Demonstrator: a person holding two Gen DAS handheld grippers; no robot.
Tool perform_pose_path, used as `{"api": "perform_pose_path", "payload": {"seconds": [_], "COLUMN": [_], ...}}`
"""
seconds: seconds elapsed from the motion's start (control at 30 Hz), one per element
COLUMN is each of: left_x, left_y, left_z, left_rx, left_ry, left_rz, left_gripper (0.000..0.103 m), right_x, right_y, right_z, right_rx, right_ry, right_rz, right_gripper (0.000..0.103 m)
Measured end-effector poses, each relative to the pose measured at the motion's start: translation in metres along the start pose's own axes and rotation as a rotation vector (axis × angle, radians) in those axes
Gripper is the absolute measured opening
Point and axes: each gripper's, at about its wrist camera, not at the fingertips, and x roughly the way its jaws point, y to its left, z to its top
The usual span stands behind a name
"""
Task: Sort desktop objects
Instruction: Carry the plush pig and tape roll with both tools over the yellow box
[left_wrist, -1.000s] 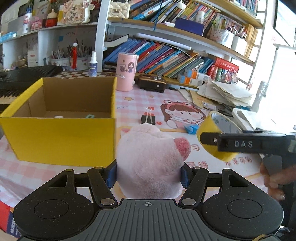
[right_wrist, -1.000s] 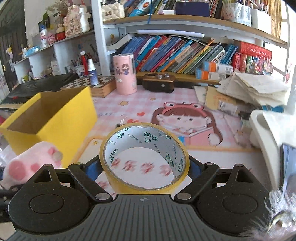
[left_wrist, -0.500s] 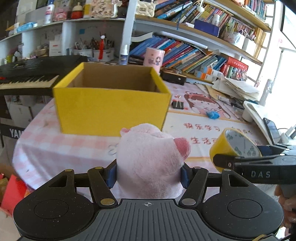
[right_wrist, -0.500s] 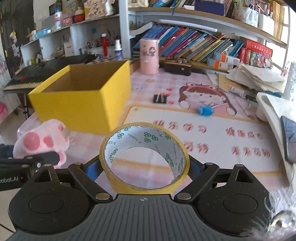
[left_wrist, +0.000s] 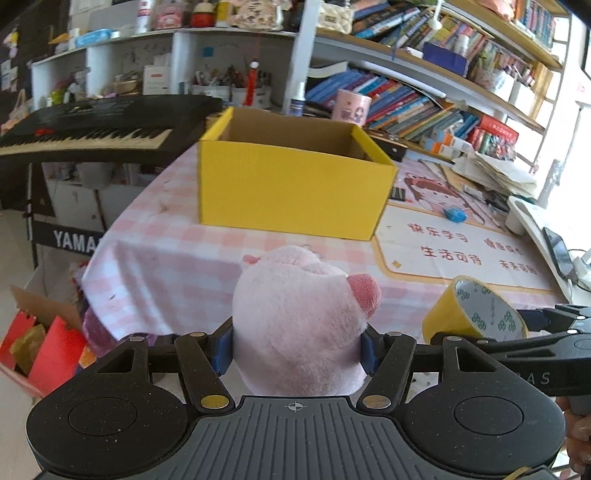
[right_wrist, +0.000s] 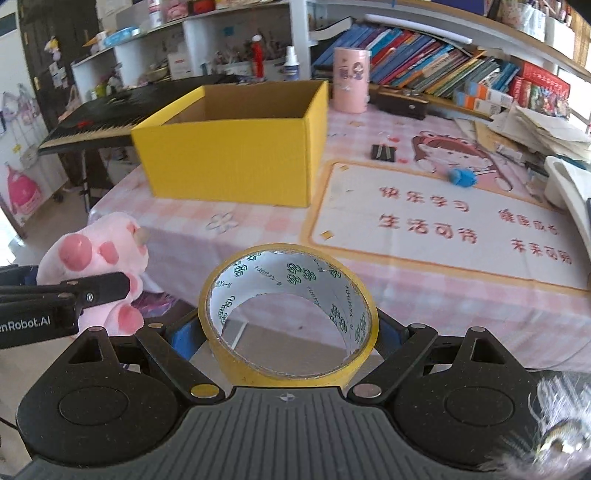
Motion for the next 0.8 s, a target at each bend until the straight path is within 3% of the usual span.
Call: {"api": "perform_pose_path", "payload": {"seconds": [0.33, 0.8], "left_x": [-0.013, -0.016], "left_y": [0.023, 0.036], "left_z": [0.001, 0.028], "left_rx": [-0.019, -0.007], "left_ry": [-0.025, -0.091], "left_rz": [0.047, 0.053], "left_gripper": [0.064, 0.064], "right_x": [0.003, 0.008], "right_y": [0.029, 0.044], "right_z": [-0.004, 0.016], "right_rx": [-0.036, -0.044], "right_ry": [0.016, -0.010], "right_rz": [0.065, 0.099], "right_gripper": [0.089, 0.089]}}
